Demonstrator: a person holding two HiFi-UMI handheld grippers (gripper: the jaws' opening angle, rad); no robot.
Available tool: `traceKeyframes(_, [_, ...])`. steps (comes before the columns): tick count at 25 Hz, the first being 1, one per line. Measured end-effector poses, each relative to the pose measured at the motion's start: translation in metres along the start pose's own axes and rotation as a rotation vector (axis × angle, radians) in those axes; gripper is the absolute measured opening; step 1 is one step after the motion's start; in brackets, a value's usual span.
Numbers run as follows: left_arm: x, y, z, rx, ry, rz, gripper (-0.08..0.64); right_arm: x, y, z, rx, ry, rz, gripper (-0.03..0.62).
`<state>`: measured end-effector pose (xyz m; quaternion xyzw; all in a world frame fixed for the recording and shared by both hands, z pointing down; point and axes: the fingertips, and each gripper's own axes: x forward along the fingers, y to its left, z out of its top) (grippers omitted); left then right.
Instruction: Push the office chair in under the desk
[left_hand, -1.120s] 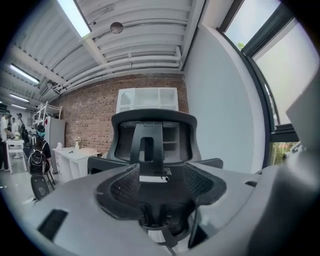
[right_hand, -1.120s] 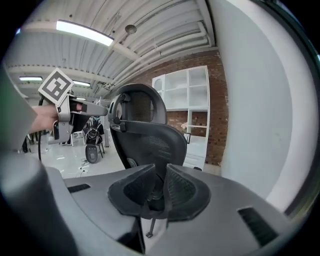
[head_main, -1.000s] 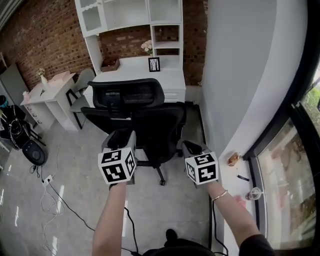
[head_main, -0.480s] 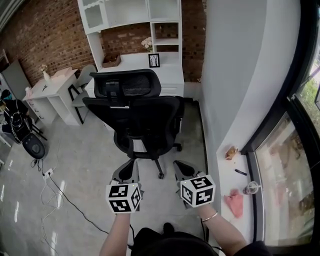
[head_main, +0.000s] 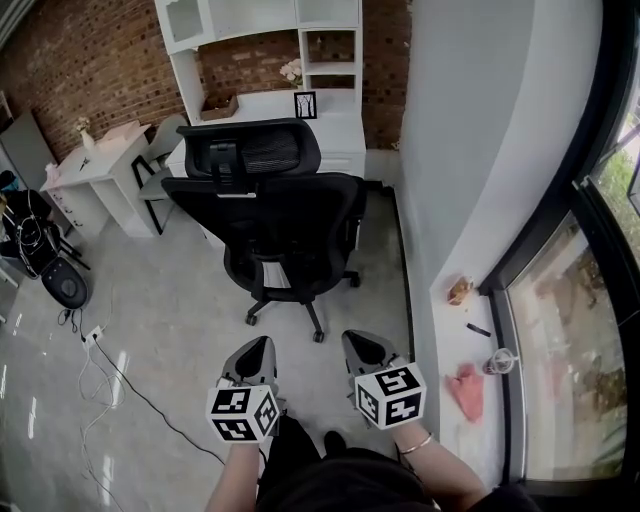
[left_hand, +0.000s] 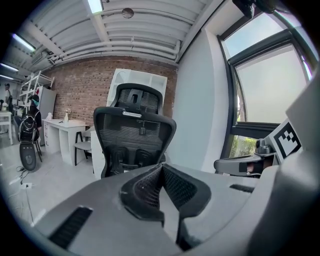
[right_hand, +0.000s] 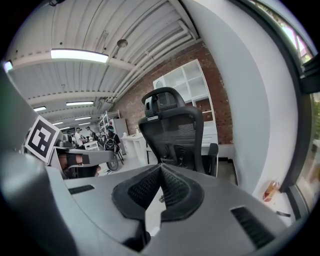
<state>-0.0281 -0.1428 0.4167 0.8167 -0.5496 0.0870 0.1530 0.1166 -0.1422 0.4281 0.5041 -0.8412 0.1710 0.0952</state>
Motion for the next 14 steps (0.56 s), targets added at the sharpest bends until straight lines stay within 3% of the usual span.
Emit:
traceKeyframes(8, [0.003, 0.011, -0.007, 0.028, 0.021, -0.041, 0.009, 0.013, 0.012, 0.004, -0.049, -0.010, -0.028, 0.003])
traceKeyframes(14, [0.017, 0.034, -0.004, 0.033, -0.003, -0.028, 0.009, 0.034, 0.013, 0.007, -0.034, -0.014, -0.034, 0.005])
